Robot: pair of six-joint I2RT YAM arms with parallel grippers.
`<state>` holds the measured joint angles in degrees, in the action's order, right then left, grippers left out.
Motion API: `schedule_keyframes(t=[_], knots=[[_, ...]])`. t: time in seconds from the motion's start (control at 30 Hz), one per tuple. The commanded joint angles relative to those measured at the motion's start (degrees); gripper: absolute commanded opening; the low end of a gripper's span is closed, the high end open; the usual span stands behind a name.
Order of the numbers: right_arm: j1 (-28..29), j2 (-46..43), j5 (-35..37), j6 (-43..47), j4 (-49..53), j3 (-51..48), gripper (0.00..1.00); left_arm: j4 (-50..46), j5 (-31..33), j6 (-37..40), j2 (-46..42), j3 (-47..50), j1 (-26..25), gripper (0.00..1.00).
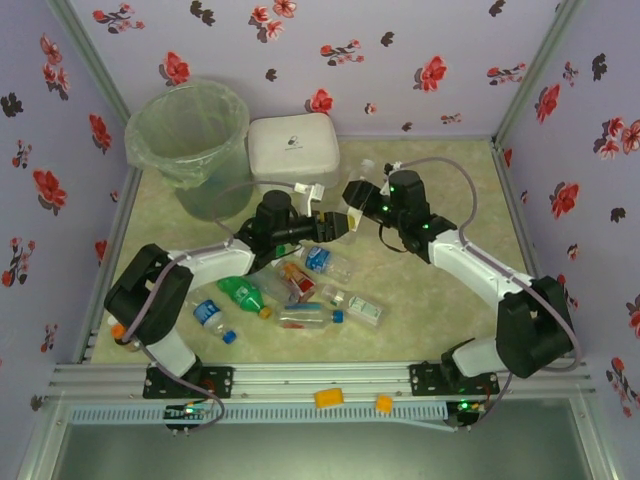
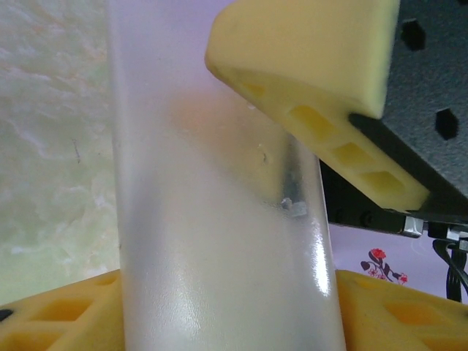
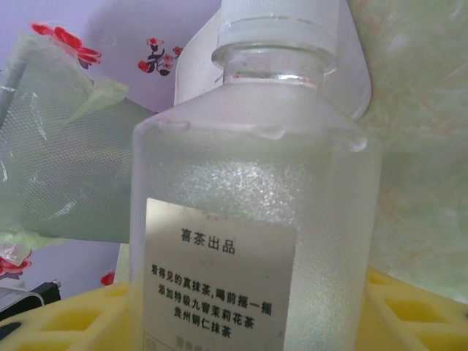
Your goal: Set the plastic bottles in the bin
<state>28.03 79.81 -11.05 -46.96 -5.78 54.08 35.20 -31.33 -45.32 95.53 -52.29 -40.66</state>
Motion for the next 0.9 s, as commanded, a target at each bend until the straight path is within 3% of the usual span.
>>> schedule_keyframes(t=[0.0, 0.1, 0.23, 0.37, 0.6, 0.87], knots=[[0.62, -2.17, -0.99, -0.52, -2.22, -0.47, 0.53, 2.79, -2.07, -0.82, 1.07, -2.45, -0.2, 0.59], [0.62, -2.8, -0.86, -0.13, -2.06, -0.33, 0.56, 3.47, -2.16, -1.18, 0.74, -2.4, -0.25, 0.53], [0.54, -4.03, 0.44, 0.3, 0.16, 0.38, 0.85, 1.07, -1.74, 0.54, -0.96, -2.76, -0.12, 0.51], [-0.43, -6.21, 1.73, 1.17, 2.98, 1.15, 0.99, -5.14, 0.62, 3.82, -3.8, -3.76, 0.52, 0.51], [-3.37, -10.36, 0.89, 4.75, 7.75, 1.61, 1.0, -20.17, 6.12, 13.86, -11.35, -6.74, 4.0, 0.45], [-3.57, -12.49, 1.26, 8.33, 10.11, -2.58, 1.0, -39.15, 10.44, 24.74, -16.28, -18.48, 13.22, 0.31]])
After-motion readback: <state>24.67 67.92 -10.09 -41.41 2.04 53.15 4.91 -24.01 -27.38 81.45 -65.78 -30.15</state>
